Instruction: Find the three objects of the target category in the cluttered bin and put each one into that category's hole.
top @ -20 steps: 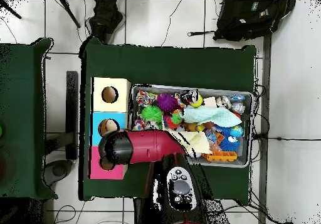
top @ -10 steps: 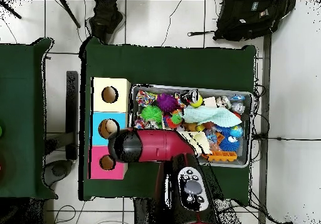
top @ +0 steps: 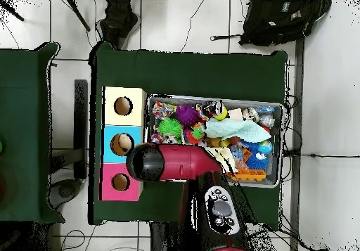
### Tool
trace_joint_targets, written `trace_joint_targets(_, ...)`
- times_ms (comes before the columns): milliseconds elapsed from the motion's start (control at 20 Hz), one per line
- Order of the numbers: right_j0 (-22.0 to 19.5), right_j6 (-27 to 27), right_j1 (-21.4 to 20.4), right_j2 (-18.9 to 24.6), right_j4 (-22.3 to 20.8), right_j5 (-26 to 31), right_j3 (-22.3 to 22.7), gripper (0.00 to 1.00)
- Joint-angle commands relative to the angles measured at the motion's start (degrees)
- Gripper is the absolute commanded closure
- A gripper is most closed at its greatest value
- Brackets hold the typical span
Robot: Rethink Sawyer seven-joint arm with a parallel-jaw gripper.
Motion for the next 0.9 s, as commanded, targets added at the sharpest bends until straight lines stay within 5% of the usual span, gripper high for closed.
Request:
trace_joint_targets(50, -2.5, 1.0, 2.9, 3.9, -0.1, 6.4, -2.8, 0.0)
trace_joint_targets(900, -3.5, 0.7, 4.4, 3.6, -2.4, 2.3, -1.7, 0.0)
